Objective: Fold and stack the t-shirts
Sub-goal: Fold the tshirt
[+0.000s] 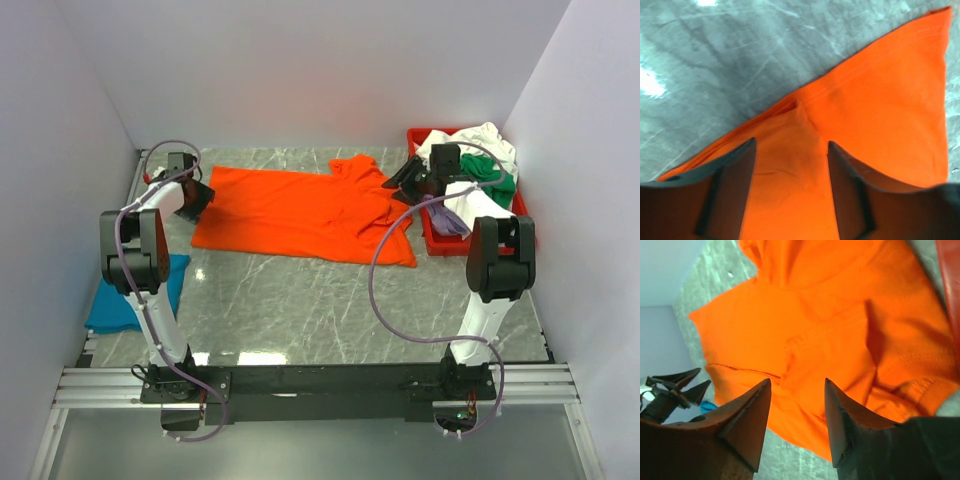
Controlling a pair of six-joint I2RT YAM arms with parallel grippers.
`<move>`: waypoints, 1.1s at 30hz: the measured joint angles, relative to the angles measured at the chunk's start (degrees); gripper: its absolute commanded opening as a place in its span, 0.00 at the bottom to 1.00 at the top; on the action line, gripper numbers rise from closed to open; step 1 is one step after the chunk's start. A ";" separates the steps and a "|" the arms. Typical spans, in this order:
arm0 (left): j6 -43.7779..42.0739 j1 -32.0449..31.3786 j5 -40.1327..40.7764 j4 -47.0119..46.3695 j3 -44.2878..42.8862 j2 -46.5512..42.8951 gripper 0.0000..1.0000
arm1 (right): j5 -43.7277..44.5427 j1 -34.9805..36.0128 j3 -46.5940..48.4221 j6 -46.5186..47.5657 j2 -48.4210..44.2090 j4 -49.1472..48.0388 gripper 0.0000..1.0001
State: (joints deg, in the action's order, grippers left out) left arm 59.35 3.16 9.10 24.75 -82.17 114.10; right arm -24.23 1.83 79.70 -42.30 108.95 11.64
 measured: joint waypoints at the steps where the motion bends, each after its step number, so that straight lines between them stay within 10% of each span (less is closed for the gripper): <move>1: -0.17 0.20 -0.26 -0.76 0.81 -0.39 0.69 | 0.22 0.02 0.02 0.24 0.09 0.24 0.55; 20: 5.40 -1.07 4.02 -6.21 31.58 -23.43 0.65 | 14.12 8.63 -42.45 -2.97 -29.86 -4.72 0.52; 33: 4.72 0.90 3.13 -17.86 35.04 -21.79 0.48 | 16.79 5.60 -46.14 -4.76 -30.05 -10.45 0.52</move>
State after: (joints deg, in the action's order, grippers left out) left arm 64.07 4.05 12.23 6.90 -47.13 92.31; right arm -7.44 7.42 33.56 -47.07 78.89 1.19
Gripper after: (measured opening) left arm 0.522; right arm 0.524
